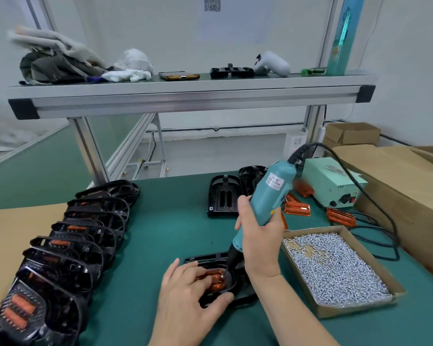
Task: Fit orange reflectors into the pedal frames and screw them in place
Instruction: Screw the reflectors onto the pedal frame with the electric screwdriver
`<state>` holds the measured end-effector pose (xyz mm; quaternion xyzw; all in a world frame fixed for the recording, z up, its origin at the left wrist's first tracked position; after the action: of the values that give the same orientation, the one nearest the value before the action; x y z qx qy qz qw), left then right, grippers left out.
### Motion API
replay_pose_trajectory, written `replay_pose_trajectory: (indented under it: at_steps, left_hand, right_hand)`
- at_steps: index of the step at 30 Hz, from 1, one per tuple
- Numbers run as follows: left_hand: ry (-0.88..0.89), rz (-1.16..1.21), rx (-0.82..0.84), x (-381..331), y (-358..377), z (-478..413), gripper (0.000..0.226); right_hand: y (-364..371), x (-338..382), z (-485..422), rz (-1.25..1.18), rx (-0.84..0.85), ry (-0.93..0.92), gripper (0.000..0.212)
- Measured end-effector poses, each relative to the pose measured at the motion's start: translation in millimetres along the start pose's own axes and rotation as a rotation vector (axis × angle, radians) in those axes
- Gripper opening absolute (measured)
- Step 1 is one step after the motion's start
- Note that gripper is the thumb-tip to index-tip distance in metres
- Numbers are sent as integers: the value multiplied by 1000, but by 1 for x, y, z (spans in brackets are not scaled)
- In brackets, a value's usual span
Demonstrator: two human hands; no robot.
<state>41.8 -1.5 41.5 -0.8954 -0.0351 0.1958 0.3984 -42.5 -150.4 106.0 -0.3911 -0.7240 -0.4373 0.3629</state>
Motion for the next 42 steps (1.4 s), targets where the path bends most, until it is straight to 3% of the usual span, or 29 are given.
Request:
replay_pose_trajectory:
  at_steps: [6, 11, 15, 18, 31, 35, 39, 42]
  left_hand:
    - [4, 19, -9, 3, 3, 2, 51]
    - [11, 9, -2, 5, 6, 2, 52]
    - [1, 13, 14, 6, 7, 2, 52]
    - [0, 15, 25, 6, 8, 3, 52]
    - [-5, 28, 29, 6, 9, 2, 54]
    - [2, 19, 45, 6, 10, 1, 55]
    - [14, 10, 49, 7, 12, 1, 54]
    - [10, 9, 55, 8, 13, 2, 54]
  right_hand:
    - [-37, 0, -38, -75, -161, 131, 32]
    - [-80, -26, -57, -146, -301, 387, 27]
    - [-104, -43, -68, 13, -248, 553, 43]
    - [-117, -55, -69, 184, -183, 627, 41]
    - [-122, -62, -74, 806, -24, 426, 48]
    - [-122, -57, -72, 834, -25, 408, 43]
    - [-120, -49, -70, 920, 4, 359, 62]
    - [-118, -42, -68, 1030, 26, 302, 58]
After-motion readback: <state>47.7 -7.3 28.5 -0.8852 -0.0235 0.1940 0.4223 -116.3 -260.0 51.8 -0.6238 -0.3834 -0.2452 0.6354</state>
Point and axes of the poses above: each hand's wrist, its own z-axis away from the middle knuckle, its own y-axis out of the palm, x = y × z, the point moved 7 cm from there along -z, towards the middle knuckle, and after that the axes turned 1 degree about x, right-handed, at the moved point
